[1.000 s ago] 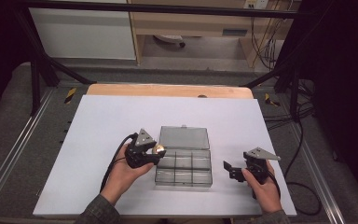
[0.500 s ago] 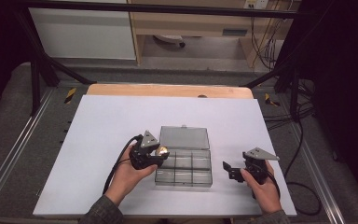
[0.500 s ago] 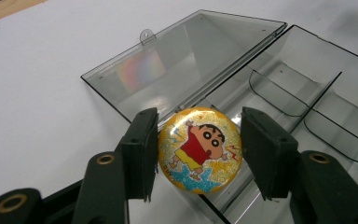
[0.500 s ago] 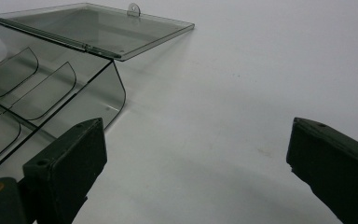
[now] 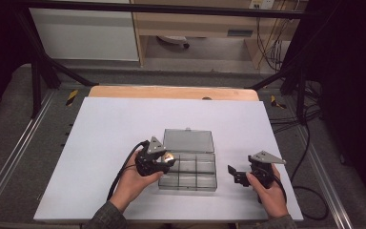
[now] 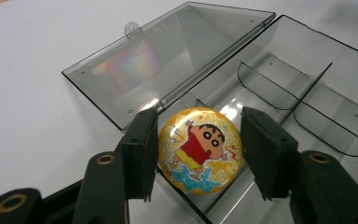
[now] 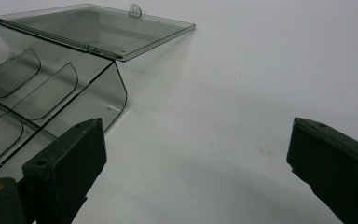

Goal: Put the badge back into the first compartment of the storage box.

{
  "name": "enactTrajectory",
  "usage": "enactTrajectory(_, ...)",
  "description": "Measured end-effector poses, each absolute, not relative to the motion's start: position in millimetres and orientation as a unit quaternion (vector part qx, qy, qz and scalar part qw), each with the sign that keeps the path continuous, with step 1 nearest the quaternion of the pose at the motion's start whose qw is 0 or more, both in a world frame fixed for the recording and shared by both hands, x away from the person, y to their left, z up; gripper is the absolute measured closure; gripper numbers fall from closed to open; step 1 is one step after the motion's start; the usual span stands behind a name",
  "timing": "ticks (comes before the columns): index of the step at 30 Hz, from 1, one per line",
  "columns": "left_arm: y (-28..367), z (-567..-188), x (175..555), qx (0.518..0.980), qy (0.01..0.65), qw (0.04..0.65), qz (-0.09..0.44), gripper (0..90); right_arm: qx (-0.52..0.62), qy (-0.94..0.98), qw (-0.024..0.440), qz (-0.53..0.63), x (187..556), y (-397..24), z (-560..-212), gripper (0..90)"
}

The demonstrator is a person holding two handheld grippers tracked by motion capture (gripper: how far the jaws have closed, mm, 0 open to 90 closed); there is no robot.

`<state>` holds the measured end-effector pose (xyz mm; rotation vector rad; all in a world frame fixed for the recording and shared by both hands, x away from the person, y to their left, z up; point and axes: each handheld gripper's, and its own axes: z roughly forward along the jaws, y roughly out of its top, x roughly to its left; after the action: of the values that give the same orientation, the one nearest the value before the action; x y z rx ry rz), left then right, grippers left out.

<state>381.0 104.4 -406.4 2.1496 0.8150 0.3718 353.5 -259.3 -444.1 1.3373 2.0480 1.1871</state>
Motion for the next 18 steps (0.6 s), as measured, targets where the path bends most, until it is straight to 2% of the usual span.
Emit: enactTrajectory(18, 99.8, -412.9, 376.5, 0.852, 0.316, 0.392, 0.143, 47.5, 0.481, 0.738, 0.206, 0.427, 353.5, -258.5, -444.2, 5.1)
